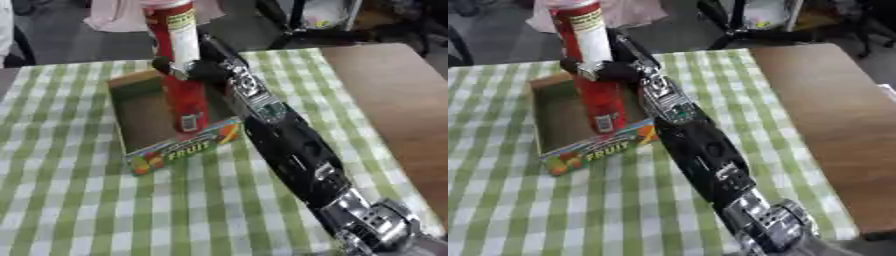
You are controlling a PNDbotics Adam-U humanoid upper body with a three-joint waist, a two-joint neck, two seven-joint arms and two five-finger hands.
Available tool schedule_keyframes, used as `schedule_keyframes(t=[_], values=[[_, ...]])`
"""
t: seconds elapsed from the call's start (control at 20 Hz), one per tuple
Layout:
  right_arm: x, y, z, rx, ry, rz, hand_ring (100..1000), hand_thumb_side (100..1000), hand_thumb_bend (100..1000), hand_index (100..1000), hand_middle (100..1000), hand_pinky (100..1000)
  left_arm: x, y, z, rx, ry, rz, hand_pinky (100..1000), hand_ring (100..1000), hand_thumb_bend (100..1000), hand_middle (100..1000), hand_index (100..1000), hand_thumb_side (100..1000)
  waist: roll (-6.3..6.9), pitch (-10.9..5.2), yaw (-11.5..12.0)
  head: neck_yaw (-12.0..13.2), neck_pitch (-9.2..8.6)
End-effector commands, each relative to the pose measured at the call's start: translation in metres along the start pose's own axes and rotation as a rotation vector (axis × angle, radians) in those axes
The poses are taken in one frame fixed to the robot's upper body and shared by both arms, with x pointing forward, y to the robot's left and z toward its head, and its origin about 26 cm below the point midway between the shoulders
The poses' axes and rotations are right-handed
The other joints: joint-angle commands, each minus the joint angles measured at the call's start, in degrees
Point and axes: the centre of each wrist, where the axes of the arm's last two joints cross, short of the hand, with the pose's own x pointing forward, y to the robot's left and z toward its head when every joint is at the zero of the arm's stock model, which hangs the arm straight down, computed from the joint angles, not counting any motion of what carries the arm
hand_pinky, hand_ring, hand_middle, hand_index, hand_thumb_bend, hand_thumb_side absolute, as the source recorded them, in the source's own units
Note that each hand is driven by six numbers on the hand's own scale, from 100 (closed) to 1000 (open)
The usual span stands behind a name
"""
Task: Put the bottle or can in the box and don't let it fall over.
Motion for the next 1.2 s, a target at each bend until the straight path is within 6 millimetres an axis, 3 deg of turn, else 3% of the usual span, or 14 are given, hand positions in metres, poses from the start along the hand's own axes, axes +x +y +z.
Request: schedule_keyframes(t=[0.05,0.3,0.4,0.85,1.2], values=[[0.006,-0.008,-0.001,0.008,-0.002,0.045,813,100,617,692,848,599,0.010,0.002,-0.004,-0.006,-0.034,-0.005,765,776,650,709,745,611,0.16,-0.64,-0.1,0.1,-0.65],[0.004,-0.014,0.004,0.017,0.025,0.105,920,100,691,815,947,667,0.010,0.003,-0.004,-0.003,-0.033,-0.008,766,776,650,709,745,611,0.19,-0.80,-0.4,0.2,-0.64],[0.003,-0.017,0.006,0.015,0.035,0.125,952,147,741,850,974,688,0.010,0.004,-0.004,-0.001,-0.032,-0.009,766,776,650,709,745,611,0.22,-0.87,-0.5,0.3,-0.66],[0.002,-0.027,0.014,0.029,0.064,0.181,988,222,821,894,1000,708,0.009,0.005,-0.003,0.003,-0.029,-0.012,768,776,650,709,745,610,0.29,-1.00,-1.0,0.7,-0.51],[0.016,-0.029,0.009,0.014,0.016,0.169,988,232,833,901,1000,709,0.008,0.006,-0.003,0.005,-0.027,-0.013,769,775,647,709,744,611,0.40,-1.08,-1.1,0.5,-0.79]])
